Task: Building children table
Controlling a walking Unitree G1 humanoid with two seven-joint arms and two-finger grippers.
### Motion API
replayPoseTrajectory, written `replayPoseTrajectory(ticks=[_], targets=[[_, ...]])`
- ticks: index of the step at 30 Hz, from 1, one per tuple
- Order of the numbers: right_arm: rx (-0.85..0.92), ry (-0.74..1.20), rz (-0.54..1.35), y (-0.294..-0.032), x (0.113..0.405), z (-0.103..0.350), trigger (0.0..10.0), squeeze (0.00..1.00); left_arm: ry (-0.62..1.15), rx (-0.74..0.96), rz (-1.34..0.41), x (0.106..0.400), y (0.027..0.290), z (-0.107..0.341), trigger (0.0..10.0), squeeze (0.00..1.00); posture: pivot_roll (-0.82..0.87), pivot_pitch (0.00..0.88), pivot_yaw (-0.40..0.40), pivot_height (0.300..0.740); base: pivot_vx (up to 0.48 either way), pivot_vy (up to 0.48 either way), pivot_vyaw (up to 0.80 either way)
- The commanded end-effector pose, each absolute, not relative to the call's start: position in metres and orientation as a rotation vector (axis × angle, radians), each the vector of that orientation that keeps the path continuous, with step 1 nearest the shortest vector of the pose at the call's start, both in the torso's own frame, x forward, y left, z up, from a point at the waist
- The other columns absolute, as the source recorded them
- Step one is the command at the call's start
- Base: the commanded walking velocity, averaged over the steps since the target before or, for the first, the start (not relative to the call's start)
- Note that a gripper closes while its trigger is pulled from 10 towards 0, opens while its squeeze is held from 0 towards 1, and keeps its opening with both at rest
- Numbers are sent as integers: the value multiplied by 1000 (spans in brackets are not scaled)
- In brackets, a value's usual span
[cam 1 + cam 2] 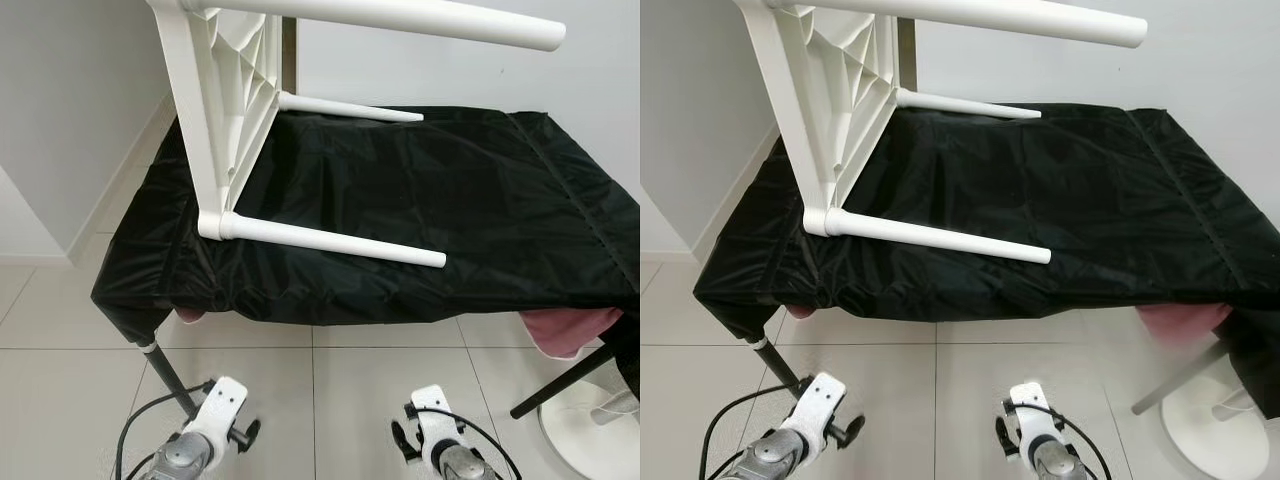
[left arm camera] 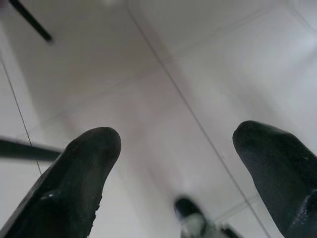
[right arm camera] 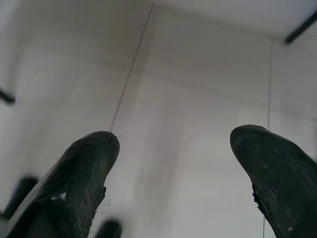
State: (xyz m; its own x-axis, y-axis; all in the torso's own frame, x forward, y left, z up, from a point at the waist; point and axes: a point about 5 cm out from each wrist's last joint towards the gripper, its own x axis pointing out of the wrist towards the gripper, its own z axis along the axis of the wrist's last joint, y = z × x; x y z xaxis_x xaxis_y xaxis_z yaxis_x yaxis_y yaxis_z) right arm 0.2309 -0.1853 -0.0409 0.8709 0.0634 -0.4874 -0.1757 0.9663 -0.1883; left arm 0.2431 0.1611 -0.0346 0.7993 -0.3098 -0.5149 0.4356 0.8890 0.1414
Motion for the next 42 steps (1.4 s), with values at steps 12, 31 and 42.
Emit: replayPoseTrajectory(ticks=[12,31,42], targets=[[-242,191,171,-183,242,-5,10000,0,237,219,-373,246,173,-4,10000,0,-9,10,-18,740,0,0,0],[-339,-257,206,-175,239,83,10000,0,-64,74,-432,241,161,73,10000,0,-6,56,-5,740,0,0,0],[-220,-370,18,-175,262,129,10000,0,-142,7,-481,250,142,115,10000,0,-15,52,10,740,0,0,0]])
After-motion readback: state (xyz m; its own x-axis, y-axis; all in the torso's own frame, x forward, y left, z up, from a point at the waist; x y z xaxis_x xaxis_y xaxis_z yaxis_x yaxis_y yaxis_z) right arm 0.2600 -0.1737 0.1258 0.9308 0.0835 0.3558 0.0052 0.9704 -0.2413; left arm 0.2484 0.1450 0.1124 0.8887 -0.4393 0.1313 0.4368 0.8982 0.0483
